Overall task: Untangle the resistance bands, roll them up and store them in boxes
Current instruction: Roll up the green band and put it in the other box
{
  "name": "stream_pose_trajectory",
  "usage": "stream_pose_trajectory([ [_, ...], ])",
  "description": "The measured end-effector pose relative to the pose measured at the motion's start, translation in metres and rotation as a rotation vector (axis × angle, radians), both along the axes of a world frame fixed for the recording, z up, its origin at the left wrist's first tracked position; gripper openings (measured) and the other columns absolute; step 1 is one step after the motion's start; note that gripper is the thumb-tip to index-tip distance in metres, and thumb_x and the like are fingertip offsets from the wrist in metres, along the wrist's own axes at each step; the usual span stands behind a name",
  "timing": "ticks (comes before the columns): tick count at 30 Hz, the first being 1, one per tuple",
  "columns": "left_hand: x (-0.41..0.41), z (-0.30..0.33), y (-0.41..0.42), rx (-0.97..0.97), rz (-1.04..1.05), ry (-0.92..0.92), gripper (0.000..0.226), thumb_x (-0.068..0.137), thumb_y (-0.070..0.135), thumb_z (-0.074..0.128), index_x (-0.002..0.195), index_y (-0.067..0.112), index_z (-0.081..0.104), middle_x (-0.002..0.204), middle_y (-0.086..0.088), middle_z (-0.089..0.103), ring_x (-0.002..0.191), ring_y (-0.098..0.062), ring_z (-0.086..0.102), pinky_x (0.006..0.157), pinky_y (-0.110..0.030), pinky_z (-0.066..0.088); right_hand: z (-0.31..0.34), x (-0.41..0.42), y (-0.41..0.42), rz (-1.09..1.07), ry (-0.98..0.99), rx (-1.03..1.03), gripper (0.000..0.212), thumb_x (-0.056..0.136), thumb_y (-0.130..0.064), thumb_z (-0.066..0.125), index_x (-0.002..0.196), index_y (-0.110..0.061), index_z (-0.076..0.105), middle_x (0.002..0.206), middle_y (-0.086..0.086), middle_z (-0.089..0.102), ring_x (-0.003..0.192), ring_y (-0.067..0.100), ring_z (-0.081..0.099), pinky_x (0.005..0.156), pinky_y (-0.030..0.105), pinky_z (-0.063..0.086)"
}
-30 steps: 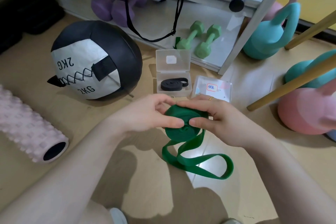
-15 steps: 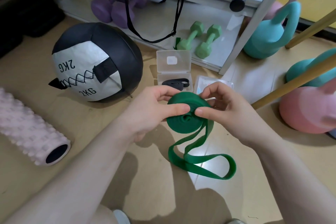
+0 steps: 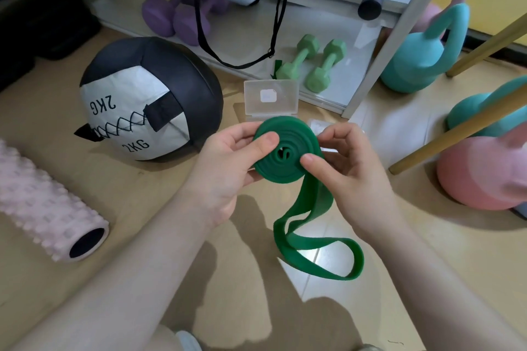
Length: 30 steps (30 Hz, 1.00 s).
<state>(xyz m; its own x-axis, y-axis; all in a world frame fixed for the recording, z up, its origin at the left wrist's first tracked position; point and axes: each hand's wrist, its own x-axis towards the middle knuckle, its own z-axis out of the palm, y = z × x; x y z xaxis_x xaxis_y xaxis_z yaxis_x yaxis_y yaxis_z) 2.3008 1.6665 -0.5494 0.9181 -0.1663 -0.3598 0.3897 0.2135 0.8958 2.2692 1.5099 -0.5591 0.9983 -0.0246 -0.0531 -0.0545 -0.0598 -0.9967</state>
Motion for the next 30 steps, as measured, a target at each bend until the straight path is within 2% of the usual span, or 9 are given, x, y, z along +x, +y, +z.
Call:
stream_pose_trajectory([
  [4, -0.005, -0.006, -0.003, 0.009, 0.005, 0.039, 0.021, 0.083, 0.007, 0.058, 0.103, 0.011, 0.06, 0.093, -0.005, 0.071, 0.085, -0.017, 0.068, 0.076, -0.032, 0.058, -0.009, -0.002, -0.003, 0.032, 0.041, -0.073, 0.025, 0.081, -0.014, 0.067, 0.093, -0.024, 0.047, 0.102, 0.001, 0.063, 0.086, 0.024, 0.064, 0.071, 0.034, 0.051],
  [9, 0.001, -0.004, 0.006, 0.03, -0.139, 0.009, 0.025, 0.082, 0.004, 0.059, 0.103, 0.018, 0.056, 0.099, -0.001, 0.069, 0.086, -0.015, 0.067, 0.072, -0.027, 0.054, -0.014, 0.001, -0.007, 0.096, 0.028, -0.059, 0.024, 0.08, -0.017, 0.067, 0.093, -0.022, 0.047, 0.1, 0.007, 0.063, 0.085, 0.025, 0.063, 0.071, 0.033, 0.051],
  [14, 0.009, -0.004, 0.019, 0.234, -0.381, -0.028, 0.04, 0.064, 0.016, 0.073, 0.101, 0.016, 0.057, 0.091, -0.003, 0.071, 0.084, -0.014, 0.065, 0.086, -0.031, 0.048, -0.003, 0.008, -0.026, 0.27, -0.017, -0.266, 0.022, 0.082, -0.014, 0.066, 0.097, -0.02, 0.051, 0.093, -0.009, 0.065, 0.082, 0.002, 0.06, 0.071, 0.013, 0.044],
  [16, 0.008, -0.007, 0.017, 0.27, -0.477, 0.009, 0.05, 0.061, 0.022, 0.081, 0.105, 0.02, 0.058, 0.087, 0.0, 0.072, 0.081, -0.012, 0.067, 0.079, -0.029, 0.05, -0.001, 0.009, -0.031, 0.359, -0.033, -0.404, 0.02, 0.082, -0.022, 0.064, 0.097, -0.025, 0.052, 0.09, -0.012, 0.064, 0.08, 0.011, 0.059, 0.072, 0.022, 0.047],
  [20, 0.003, -0.015, 0.005, 0.404, -0.575, -0.04, 0.029, 0.07, 0.023, 0.078, 0.093, 0.027, 0.06, 0.089, 0.003, 0.069, 0.076, -0.005, 0.067, 0.073, -0.023, 0.056, -0.004, 0.007, -0.023, 0.473, -0.051, -0.586, 0.022, 0.08, -0.031, 0.059, 0.102, -0.027, 0.055, 0.089, -0.009, 0.063, 0.081, 0.021, 0.057, 0.074, 0.039, 0.047],
  [23, 0.004, -0.018, 0.007, 0.5, -0.603, -0.076, 0.037, 0.061, 0.035, 0.079, 0.094, 0.028, 0.063, 0.096, 0.001, 0.071, 0.085, -0.014, 0.07, 0.082, -0.036, 0.056, -0.01, 0.008, -0.018, 0.477, -0.049, -0.609, 0.02, 0.086, -0.024, 0.063, 0.104, -0.025, 0.055, 0.092, -0.007, 0.062, 0.082, 0.015, 0.056, 0.075, 0.036, 0.048],
  [26, 0.007, -0.015, 0.011, 0.467, -0.563, -0.082, 0.029, 0.069, 0.025, 0.079, 0.094, 0.028, 0.066, 0.099, 0.001, 0.071, 0.088, -0.013, 0.069, 0.085, -0.034, 0.055, -0.012, 0.008, -0.014, 0.469, -0.022, -0.553, 0.02, 0.086, -0.023, 0.062, 0.097, -0.032, 0.047, 0.08, -0.022, 0.055, 0.071, 0.0, 0.051, 0.062, 0.014, 0.039],
  [28, 0.008, -0.014, 0.011, 0.419, -0.517, -0.096, 0.026, 0.073, 0.014, 0.075, 0.091, 0.03, 0.066, 0.096, 0.001, 0.072, 0.085, -0.011, 0.069, 0.081, -0.028, 0.056, -0.011, 0.008, -0.012, 0.431, 0.021, -0.467, 0.027, 0.086, -0.022, 0.062, 0.093, -0.038, 0.042, 0.074, -0.024, 0.054, 0.064, 0.004, 0.05, 0.058, 0.015, 0.037],
  [30, 0.009, -0.012, 0.009, 0.385, -0.49, -0.119, 0.027, 0.074, 0.01, 0.073, 0.088, 0.032, 0.067, 0.091, 0.002, 0.073, 0.081, -0.01, 0.069, 0.077, -0.025, 0.056, -0.011, 0.01, -0.013, 0.362, 0.06, -0.383, 0.034, 0.083, -0.022, 0.066, 0.094, -0.04, 0.04, 0.085, -0.02, 0.054, 0.067, 0.01, 0.053, 0.062, 0.021, 0.045],
])
